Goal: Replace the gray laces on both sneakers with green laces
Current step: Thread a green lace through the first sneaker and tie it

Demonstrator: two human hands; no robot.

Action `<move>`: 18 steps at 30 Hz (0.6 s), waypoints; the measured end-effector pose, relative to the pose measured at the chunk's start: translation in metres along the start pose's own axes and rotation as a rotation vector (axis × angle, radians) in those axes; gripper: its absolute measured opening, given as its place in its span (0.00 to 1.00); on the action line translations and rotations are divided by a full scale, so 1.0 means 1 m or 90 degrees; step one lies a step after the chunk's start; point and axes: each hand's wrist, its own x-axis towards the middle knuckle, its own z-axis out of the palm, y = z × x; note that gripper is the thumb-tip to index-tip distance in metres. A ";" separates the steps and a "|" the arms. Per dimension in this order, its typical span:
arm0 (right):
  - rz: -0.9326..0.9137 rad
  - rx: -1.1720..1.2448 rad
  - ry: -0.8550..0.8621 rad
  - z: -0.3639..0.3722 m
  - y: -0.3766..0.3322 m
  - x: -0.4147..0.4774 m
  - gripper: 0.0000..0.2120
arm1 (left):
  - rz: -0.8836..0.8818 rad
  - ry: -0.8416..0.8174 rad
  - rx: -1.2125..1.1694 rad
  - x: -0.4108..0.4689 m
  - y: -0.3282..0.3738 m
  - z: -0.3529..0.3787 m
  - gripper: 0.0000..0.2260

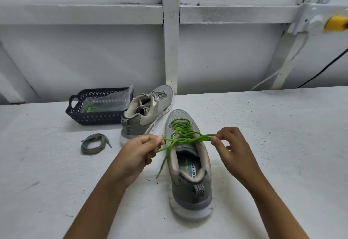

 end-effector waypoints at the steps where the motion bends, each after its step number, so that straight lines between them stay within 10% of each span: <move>1: -0.001 -0.003 0.006 0.000 0.000 0.000 0.09 | 0.000 0.024 -0.039 0.001 0.000 -0.001 0.07; 9: 0.026 0.006 0.020 0.000 0.003 0.000 0.07 | -0.123 0.043 -0.360 -0.001 -0.005 -0.006 0.08; 18: 0.020 0.145 -0.020 -0.007 -0.027 -0.005 0.07 | 0.257 0.132 0.418 -0.013 -0.009 0.009 0.09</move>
